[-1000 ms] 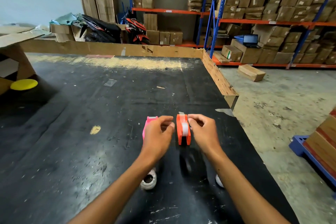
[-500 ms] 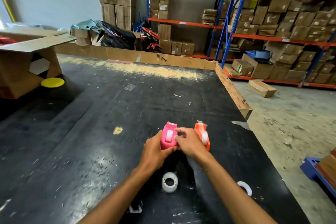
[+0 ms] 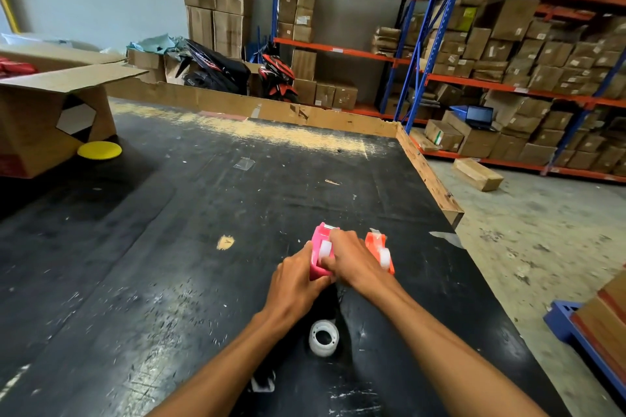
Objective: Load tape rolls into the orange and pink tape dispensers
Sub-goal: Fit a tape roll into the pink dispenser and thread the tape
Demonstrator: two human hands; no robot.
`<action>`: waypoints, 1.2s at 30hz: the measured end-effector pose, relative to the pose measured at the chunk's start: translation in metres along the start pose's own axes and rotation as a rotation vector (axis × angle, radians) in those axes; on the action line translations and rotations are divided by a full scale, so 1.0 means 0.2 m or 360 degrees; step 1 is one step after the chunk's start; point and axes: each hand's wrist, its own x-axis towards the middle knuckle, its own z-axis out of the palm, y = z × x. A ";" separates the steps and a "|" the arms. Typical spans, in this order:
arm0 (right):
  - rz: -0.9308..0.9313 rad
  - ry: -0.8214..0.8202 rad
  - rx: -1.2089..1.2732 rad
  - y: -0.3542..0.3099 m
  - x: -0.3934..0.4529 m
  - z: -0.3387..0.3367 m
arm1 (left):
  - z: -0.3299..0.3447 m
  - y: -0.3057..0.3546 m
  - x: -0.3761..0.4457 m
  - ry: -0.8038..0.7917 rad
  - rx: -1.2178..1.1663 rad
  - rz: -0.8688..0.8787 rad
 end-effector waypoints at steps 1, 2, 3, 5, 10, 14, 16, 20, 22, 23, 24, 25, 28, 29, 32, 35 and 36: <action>-0.0013 0.0017 0.0019 0.00 0.00 0.02 | 0.00 0.00 0.00 -0.0010 -0.0005 -0.0007; -0.0034 0.0033 0.0053 0.01 0.00 0.04 | 0.00 0.00 0.00 -0.0012 -0.0005 -0.0007; -0.0069 0.0051 0.0077 0.02 0.00 0.05 | 0.00 0.01 0.00 -0.0008 -0.0004 -0.0003; -0.0107 0.0096 0.0081 0.03 0.00 0.05 | 0.00 0.01 0.00 0.0002 -0.0019 0.0010; -0.0121 0.0180 0.0078 0.07 -0.02 0.00 | 0.00 0.02 0.01 0.0036 -0.0078 -0.0015; -0.0115 0.0327 0.0443 0.11 -0.01 -0.03 | 0.00 0.01 0.01 0.0000 -0.0050 -0.0127; -0.0140 0.0383 0.0528 0.14 -0.02 -0.04 | 0.01 -0.01 0.01 -0.0071 -0.0022 -0.0184; -0.0269 0.0395 0.0542 0.19 -0.08 -0.04 | -0.02 -0.01 0.02 -0.0091 -0.0112 -0.0208; -0.0341 0.0386 0.0484 0.21 -0.13 -0.05 | -0.07 0.02 0.01 0.0147 -0.0320 -0.0248; -0.0390 0.0396 0.0415 0.21 -0.14 -0.05 | -0.10 0.05 0.00 0.0221 -0.0484 -0.0288; -0.0444 0.0405 0.0352 0.22 -0.16 -0.05 | -0.13 0.10 -0.01 0.0212 -0.0677 -0.0330; -0.0487 0.0399 0.0306 0.21 -0.18 -0.05 | -0.14 0.14 -0.02 0.0139 -0.0840 -0.0392; -0.0562 0.0415 0.0333 0.18 -0.23 -0.03 | -0.15 0.28 -0.07 -0.0025 -0.1154 -0.0484; -0.0573 0.0450 0.0359 0.17 -0.25 -0.02 | -0.15 0.30 -0.09 -0.0011 -0.1191 -0.0469; -0.0566 0.0560 0.0476 0.15 -0.29 0.00 | -0.13 0.32 -0.14 0.0065 -0.1273 -0.0393; -0.0488 0.0634 0.0674 0.14 -0.35 0.01 | -0.10 0.32 -0.16 0.0074 -0.1272 -0.0334; -0.0475 0.0683 0.0691 0.14 -0.36 0.02 | -0.09 0.32 -0.17 0.0057 -0.1287 -0.0320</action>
